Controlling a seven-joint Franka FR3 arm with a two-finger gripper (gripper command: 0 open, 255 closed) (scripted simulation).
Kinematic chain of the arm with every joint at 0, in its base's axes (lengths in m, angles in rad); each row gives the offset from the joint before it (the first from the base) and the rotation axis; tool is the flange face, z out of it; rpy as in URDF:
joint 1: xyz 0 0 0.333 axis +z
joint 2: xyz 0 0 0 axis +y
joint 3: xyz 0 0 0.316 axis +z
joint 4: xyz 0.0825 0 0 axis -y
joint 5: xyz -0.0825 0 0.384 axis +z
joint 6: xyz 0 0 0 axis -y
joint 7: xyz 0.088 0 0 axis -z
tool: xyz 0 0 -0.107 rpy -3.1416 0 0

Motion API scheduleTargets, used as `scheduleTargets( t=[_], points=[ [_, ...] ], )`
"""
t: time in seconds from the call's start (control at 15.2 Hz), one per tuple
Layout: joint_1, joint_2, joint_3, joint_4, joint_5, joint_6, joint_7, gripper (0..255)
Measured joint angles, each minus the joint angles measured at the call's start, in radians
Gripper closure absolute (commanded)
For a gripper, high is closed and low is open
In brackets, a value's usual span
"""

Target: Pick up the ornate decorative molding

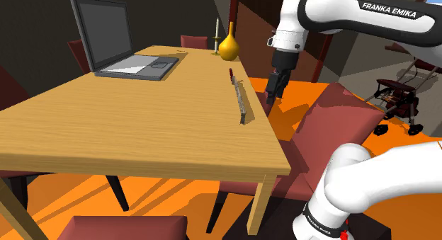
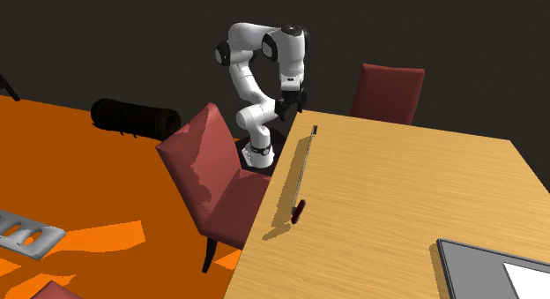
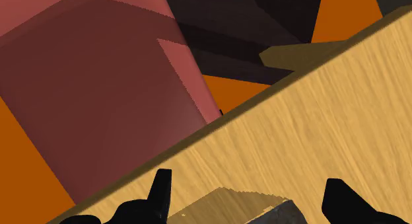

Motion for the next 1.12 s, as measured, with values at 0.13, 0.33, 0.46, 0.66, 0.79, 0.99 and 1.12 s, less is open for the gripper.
scheduleTargets(
  t=[0.13,0.33,0.46,0.66,0.79,0.99,1.12],
  points=[
    [-0.008,0.019,0.008,0.01,0.004,0.009,0.023,0],
    [-0.05,0.112,0.042,0.045,0.016,0.063,0.147,0],
    [-0.082,0.195,0.067,0.097,0.022,0.092,0.245,0],
    [-0.132,0.3,0.087,0.156,0.016,0.133,0.384,0],
    [-0.162,0.371,0.102,0.213,0.011,0.145,0.483,0],
    [-0.205,0.484,0.111,0.291,-0.004,0.17,0.623,0],
    [-0.231,0.551,0.112,0.347,-0.017,0.175,0.715,0]
  ],
)
